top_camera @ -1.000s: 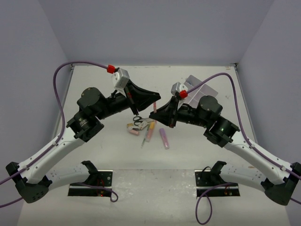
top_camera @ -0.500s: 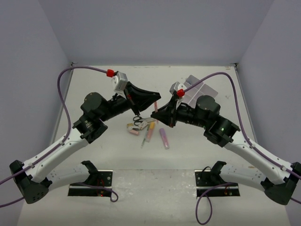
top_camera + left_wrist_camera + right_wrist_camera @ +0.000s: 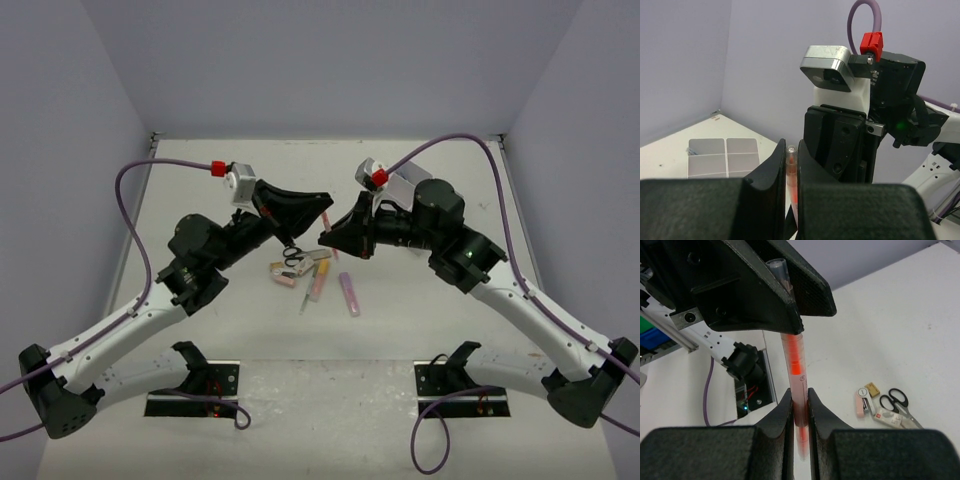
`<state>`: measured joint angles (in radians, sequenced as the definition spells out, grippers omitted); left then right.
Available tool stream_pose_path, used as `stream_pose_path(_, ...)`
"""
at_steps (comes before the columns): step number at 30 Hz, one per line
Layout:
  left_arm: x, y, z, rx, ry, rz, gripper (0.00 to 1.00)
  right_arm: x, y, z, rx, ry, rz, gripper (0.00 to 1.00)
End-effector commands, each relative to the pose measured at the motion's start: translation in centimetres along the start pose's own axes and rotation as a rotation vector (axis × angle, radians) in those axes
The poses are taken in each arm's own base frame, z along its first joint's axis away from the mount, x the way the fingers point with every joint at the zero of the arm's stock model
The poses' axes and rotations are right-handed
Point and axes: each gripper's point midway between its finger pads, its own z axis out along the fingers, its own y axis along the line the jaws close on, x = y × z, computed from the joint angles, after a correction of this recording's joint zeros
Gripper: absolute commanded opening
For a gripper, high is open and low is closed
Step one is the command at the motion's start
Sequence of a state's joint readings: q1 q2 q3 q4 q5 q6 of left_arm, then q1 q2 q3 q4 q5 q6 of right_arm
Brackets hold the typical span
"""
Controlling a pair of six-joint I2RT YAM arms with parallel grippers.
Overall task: Sort the stationery into containers
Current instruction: Place the pen in the storage box.
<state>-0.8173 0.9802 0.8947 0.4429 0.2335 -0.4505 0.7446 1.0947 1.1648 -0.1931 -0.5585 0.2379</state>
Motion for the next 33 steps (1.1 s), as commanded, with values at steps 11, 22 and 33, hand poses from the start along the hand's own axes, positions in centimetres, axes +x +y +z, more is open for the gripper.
stream_pose_path(11, 0.6, -3.3, 1.4, 0.116, 0.220, 0.071, 0.03, -4.0, 1.3, 2.8, -0.056, -0.215, -0.112, 0.00)
stream_pose_path(22, -9.2, 5.6, -4.0, -0.557, -0.086, 0.163, 1.00, -1.7, -6.1, 4.9, 0.188, -0.185, -0.027, 0.00)
stream_pose_path(33, -1.7, 9.5, -15.2, -0.821, 0.206, 0.226, 1.00, -2.9, -29.3, -8.8, 1.244, -0.268, 0.034, 0.00)
